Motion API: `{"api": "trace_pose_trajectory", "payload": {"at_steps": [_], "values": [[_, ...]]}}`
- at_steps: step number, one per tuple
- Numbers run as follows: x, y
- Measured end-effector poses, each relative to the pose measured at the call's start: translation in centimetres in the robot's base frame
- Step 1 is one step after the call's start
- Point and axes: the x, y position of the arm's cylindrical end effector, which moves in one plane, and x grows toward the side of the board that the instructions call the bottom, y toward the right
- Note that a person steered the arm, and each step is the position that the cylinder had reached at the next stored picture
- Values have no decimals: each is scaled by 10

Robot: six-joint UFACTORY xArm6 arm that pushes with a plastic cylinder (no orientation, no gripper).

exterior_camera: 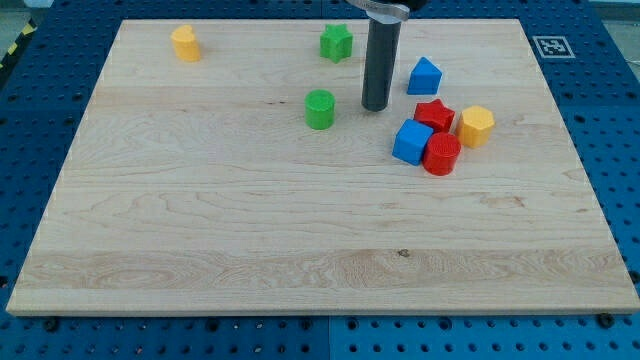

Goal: Push the blue triangle to the top right

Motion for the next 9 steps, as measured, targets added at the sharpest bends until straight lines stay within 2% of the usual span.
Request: {"api": "trace_pose_trajectory", "payload": {"at_steps": [3, 5, 7, 8, 9], "values": [[-8, 0], [-26, 60], [-80, 108], [-80, 131], [-89, 124]]}}
